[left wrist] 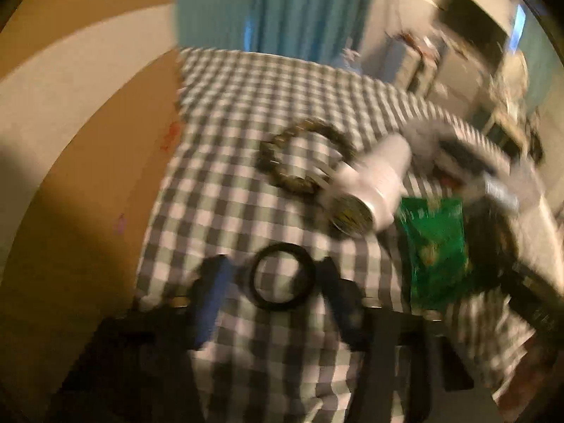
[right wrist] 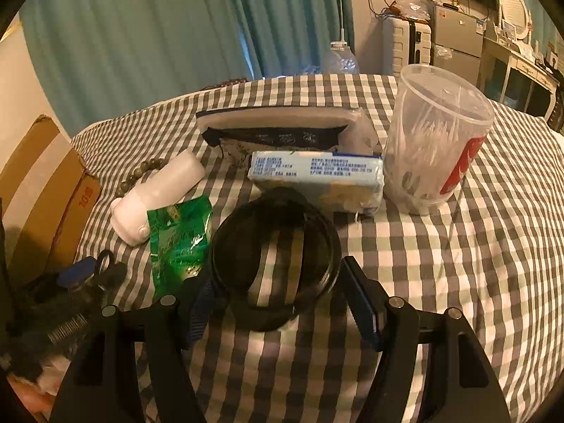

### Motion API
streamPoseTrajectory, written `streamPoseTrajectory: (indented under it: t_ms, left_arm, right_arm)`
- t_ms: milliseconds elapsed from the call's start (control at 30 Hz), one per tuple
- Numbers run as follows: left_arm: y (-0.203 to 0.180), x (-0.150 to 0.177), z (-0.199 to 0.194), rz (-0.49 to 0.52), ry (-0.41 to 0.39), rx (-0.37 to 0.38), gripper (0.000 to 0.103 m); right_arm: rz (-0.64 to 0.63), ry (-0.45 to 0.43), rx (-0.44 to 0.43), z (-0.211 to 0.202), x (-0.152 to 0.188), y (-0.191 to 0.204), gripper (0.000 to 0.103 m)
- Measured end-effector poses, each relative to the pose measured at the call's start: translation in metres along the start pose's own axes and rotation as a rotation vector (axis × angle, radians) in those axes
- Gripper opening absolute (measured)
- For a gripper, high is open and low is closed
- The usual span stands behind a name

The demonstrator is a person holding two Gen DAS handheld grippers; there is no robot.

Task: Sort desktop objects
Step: 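Grasp the black hair tie with the left gripper while the right gripper grasps the black cup, then carry the hair tie and black cup over the cardboard box with both grippers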

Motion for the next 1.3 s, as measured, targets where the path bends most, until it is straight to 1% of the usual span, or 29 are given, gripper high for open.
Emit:
streamPoseTrajectory:
  t_ms: [33, 67, 100, 167, 200, 233, 267, 333, 367, 467, 500, 633, 800, 900, 933, 967, 1100, 1200, 1300]
  left_arm:
    - [0.000, 0.000, -0.001, 0.003, 0.001, -0.002, 0.047]
    - [-0.002, 0.002, 0.000, 0.028, 0.000, -0.015, 0.045]
    - [0.014, -0.001, 0.000, 0.045, -0.002, -0.017, 0.044]
    - [0.019, -0.001, -0.003, 0.062, 0.007, -0.002, 0.037]
    - [0.023, -0.001, -0.005, 0.061, 0.013, 0.008, 0.036]
    - [0.028, -0.002, -0.007, 0.063, 0.017, 0.018, 0.030]
    - [0.030, 0.000, -0.009, 0.069, 0.016, 0.024, 0.022]
    - [0.033, 0.002, -0.013, 0.081, 0.017, 0.034, 0.013]
    - [0.036, 0.002, -0.015, 0.087, 0.015, 0.037, 0.006]
    - [0.038, 0.006, -0.025, 0.109, 0.005, 0.025, 0.005]
    - [0.037, 0.012, -0.031, 0.112, 0.005, 0.028, 0.005]
    - [0.033, 0.025, -0.049, 0.108, -0.004, 0.050, 0.005]
    - [0.024, 0.038, -0.080, 0.112, -0.037, 0.078, 0.005]
    - [0.026, 0.047, -0.096, 0.083, -0.024, 0.109, 0.005]
    - [0.026, 0.046, -0.102, 0.071, -0.023, 0.113, 0.005]
    - [0.015, 0.040, -0.103, 0.064, -0.027, 0.113, 0.005]
    - [-0.015, 0.018, -0.127, 0.082, -0.083, 0.123, 0.005]
    - [-0.029, 0.001, -0.149, 0.088, -0.122, 0.136, 0.005]
    - [-0.029, -0.009, -0.179, 0.086, -0.165, 0.148, 0.005]
  right_arm:
    - [-0.005, 0.001, -0.009, 0.001, 0.000, 0.000, 0.062]
    - [-0.009, 0.006, -0.016, 0.001, 0.001, 0.003, 0.052]
    - [-0.010, 0.010, -0.012, 0.000, 0.002, 0.003, 0.052]
    - [-0.005, 0.004, -0.010, -0.003, 0.002, 0.001, 0.052]
    - [-0.002, -0.002, -0.011, -0.006, 0.002, 0.001, 0.051]
    - [-0.001, -0.010, -0.012, -0.010, 0.001, 0.001, 0.050]
    - [0.001, -0.013, -0.013, -0.012, -0.001, -0.001, 0.050]
    - [0.012, -0.020, -0.016, -0.018, -0.001, -0.002, 0.049]
    - [0.018, -0.022, -0.017, -0.021, 0.000, -0.003, 0.049]
    - [0.020, -0.025, -0.012, -0.030, 0.003, -0.006, 0.049]
    - [0.019, -0.025, -0.011, -0.034, 0.004, -0.006, 0.049]
    - [0.015, -0.033, -0.011, -0.050, 0.006, -0.007, 0.049]
    - [0.027, -0.060, -0.021, -0.078, 0.008, -0.005, 0.049]
    - [0.024, -0.071, -0.022, -0.097, 0.011, 0.001, 0.049]
    - [0.026, -0.071, -0.028, -0.103, 0.014, 0.004, 0.049]
    - [0.030, -0.075, -0.033, -0.110, 0.016, 0.005, 0.049]
    - [0.000, -0.097, -0.033, -0.141, 0.025, 0.023, 0.049]
    - [-0.015, -0.124, -0.046, -0.164, 0.027, 0.037, 0.049]
    - [-0.034, -0.144, -0.063, -0.185, 0.026, 0.052, 0.049]
Point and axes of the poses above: each gripper's, at about its wrist camera, not at the fingertips, and z roughly the way its jaws point, y to its left, x to its underside, the point moved 7 cm from there along z, roughly the way its jaws point, and after that the axes turned 5 degrees about -x, right-handed, at the moved point
